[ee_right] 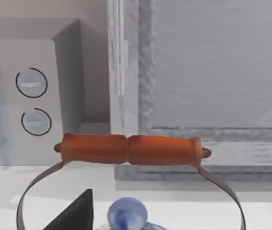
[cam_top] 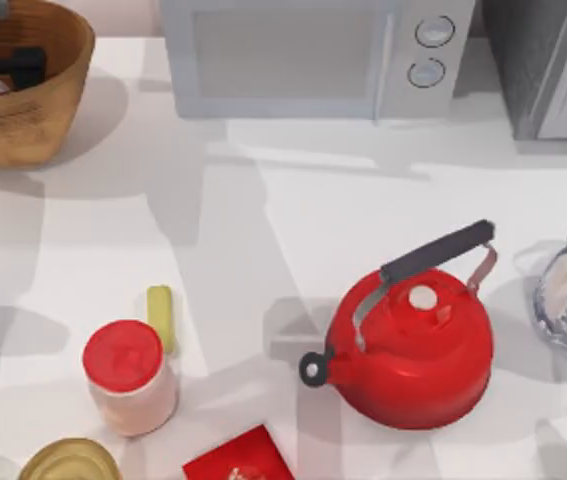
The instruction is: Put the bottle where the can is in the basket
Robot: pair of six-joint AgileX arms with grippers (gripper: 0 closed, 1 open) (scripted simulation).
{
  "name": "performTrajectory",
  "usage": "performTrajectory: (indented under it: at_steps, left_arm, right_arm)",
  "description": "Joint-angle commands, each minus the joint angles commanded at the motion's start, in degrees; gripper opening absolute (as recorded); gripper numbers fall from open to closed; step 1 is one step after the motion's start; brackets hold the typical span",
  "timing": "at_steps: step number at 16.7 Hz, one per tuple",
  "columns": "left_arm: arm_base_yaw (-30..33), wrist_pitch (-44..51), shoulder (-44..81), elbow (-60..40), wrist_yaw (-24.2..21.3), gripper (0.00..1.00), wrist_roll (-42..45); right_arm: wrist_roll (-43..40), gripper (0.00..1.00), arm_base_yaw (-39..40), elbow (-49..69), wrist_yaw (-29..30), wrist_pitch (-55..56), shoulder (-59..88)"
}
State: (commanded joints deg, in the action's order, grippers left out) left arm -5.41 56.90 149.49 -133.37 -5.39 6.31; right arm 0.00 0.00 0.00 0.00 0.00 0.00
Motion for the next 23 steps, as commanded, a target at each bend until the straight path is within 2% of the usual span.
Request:
performTrajectory:
  at_steps: [10, 20, 23]
  left_arm:
    - [0.0, 0.0, 0.0, 0.0, 0.0, 0.02, 0.0]
    - [-0.1, 0.1, -1.6, -0.8, 0.3, 0.0, 0.3]
    - [-0.3, -1.9, -5.0, 2.7, 1.0, 0.0, -0.5]
  right_arm:
    - [0.0, 1.0, 0.0, 0.0, 0.0, 0.0, 0.0]
    - [0.0, 1.0, 0.0, 0.0, 0.0, 0.0, 0.0]
    - [0.0, 1.0, 0.0, 0.0, 0.0, 0.0, 0.0]
